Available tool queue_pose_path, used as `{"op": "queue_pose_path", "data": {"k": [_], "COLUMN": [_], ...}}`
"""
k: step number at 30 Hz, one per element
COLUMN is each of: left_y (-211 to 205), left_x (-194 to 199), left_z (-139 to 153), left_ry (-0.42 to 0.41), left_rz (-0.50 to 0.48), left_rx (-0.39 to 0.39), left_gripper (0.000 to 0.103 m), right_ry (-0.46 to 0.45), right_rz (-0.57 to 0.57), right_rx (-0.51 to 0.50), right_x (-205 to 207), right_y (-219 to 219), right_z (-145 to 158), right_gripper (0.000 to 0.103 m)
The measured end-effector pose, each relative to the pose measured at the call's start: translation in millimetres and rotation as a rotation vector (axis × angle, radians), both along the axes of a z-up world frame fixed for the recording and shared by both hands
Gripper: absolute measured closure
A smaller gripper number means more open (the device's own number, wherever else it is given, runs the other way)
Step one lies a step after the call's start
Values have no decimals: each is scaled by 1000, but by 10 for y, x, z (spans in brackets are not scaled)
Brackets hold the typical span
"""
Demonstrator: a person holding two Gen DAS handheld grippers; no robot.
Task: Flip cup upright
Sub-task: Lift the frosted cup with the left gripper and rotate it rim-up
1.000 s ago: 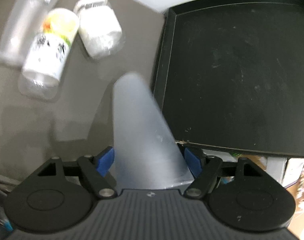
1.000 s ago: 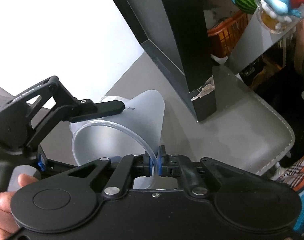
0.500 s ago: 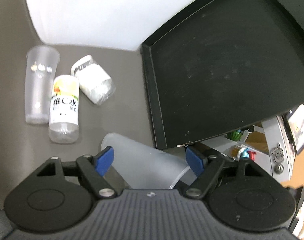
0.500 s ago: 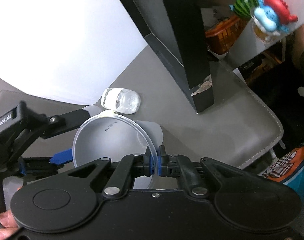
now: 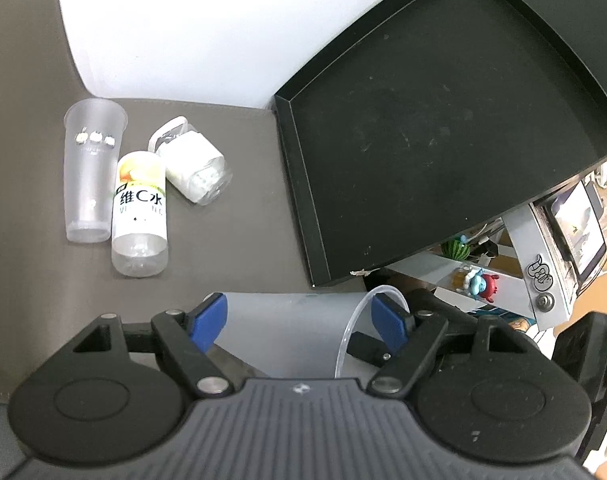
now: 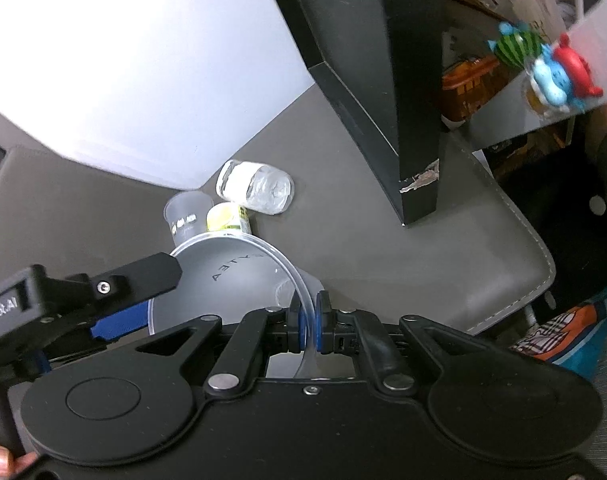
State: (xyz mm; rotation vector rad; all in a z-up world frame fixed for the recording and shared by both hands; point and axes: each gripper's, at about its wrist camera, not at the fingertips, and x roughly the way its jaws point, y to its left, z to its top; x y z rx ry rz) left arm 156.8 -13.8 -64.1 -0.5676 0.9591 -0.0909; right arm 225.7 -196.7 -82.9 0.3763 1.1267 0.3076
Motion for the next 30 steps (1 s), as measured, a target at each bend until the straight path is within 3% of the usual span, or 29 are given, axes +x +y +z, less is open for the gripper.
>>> {"op": "queue_pose_path", "data": {"k": [9, 18, 26, 30], "left_y": [106, 198, 220, 227], "left_x": [-77, -46, 44, 93], "left_z": [29, -213, -323, -359], "left_ry": [-12, 52, 71, 81], "left_rz": [14, 44, 53, 56], "left_rx": [-8, -27, -37, -27], "left_gripper": [25, 25, 25, 25], "right_ry": [32, 95, 129, 103], "right_rz": [116, 210, 204, 201], "right_rx": [-100, -184, -197, -198], "right_x": [73, 195, 345, 388], "right_y": [215, 437, 477, 500], "right_z": [193, 269, 238, 268], "right_gripper": [98, 96, 96, 88]}}
